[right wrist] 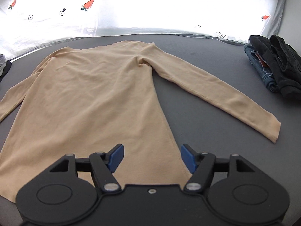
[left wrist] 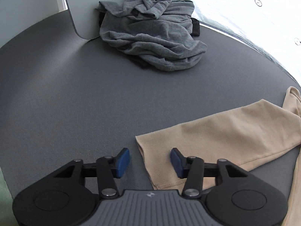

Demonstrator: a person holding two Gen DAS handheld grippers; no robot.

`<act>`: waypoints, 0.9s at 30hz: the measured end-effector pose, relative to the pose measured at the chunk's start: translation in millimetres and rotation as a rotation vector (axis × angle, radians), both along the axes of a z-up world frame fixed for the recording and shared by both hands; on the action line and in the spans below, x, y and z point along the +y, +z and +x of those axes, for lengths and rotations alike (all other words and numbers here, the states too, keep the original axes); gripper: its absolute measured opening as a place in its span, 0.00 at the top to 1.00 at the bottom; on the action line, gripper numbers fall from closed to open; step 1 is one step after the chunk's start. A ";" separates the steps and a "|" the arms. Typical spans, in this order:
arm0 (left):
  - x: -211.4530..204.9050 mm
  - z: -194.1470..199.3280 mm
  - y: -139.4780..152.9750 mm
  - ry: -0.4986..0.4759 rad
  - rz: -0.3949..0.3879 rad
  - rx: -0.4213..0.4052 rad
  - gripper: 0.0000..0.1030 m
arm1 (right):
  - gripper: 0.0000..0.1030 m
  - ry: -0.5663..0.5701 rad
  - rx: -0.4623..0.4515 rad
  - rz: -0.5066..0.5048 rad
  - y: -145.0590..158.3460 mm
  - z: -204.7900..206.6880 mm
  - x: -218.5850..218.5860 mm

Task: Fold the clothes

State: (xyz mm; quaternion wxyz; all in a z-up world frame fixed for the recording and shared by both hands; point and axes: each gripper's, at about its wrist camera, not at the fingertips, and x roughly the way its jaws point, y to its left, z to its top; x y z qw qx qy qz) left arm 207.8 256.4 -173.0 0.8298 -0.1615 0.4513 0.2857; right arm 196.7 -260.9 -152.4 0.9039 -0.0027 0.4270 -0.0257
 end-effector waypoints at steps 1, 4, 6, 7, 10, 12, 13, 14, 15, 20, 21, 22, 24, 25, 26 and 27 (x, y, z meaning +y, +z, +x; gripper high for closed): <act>-1.7 -2.8 1.7 -0.003 -0.005 -0.012 0.89 | 0.34 0.004 0.005 -0.006 0.4 -4.7 4.9; -6.9 -15.5 14.1 0.073 0.021 -0.033 1.00 | 0.34 0.012 0.019 -0.014 0.2 -15.7 14.0; -8.0 -29.4 27.9 0.092 0.014 -0.057 1.00 | 0.34 0.014 0.027 -0.008 -2.2 -15.9 13.6; -8.3 -36.5 34.6 0.096 0.010 -0.069 1.00 | 0.34 0.014 0.031 -0.005 -3.3 -16.0 13.4; -7.6 -58.9 48.2 0.088 -0.002 -0.076 1.00 | 0.34 0.016 0.043 0.003 -6.9 -16.3 12.9; -3.8 -71.1 48.9 0.098 -0.020 -0.074 1.00 | 0.34 0.018 0.051 0.011 -9.4 -15.7 12.4; -1.5 -76.4 48.5 0.114 -0.029 -0.069 1.00 | 0.34 0.021 0.056 0.019 -11.1 -13.6 12.0; 0.8 -81.7 48.1 0.130 -0.037 -0.064 1.00 | 0.34 0.025 0.060 0.021 -12.6 -11.7 12.0; 4.2 -86.5 48.5 0.143 -0.063 -0.077 1.00 | 0.34 0.031 0.062 0.022 -13.6 -10.1 12.1; 13.4 -88.6 36.9 0.140 -0.221 -0.143 0.71 | 0.33 0.059 0.076 0.037 -18.3 -6.8 12.1; 13.4 -84.3 32.2 0.131 -0.252 -0.150 0.61 | 0.33 0.061 0.087 0.045 -21.2 -5.7 12.6; 13.3 -80.0 27.5 0.122 -0.282 -0.157 0.60 | 0.33 0.064 0.095 0.049 -23.4 -5.3 12.7; 11.9 -68.7 19.1 0.115 -0.333 -0.156 0.58 | 0.33 0.070 0.106 0.056 -26.7 -5.4 13.3; 11.3 -63.2 14.6 0.118 -0.356 -0.155 0.56 | 0.33 0.070 0.108 0.057 -27.7 -5.6 13.8; 10.8 -57.8 10.2 0.122 -0.379 -0.154 0.50 | 0.33 0.071 0.110 0.057 -28.6 -6.2 14.2; 11.5 -54.8 7.0 0.140 -0.392 -0.160 0.44 | 0.33 0.072 0.112 0.057 -29.2 -7.5 14.5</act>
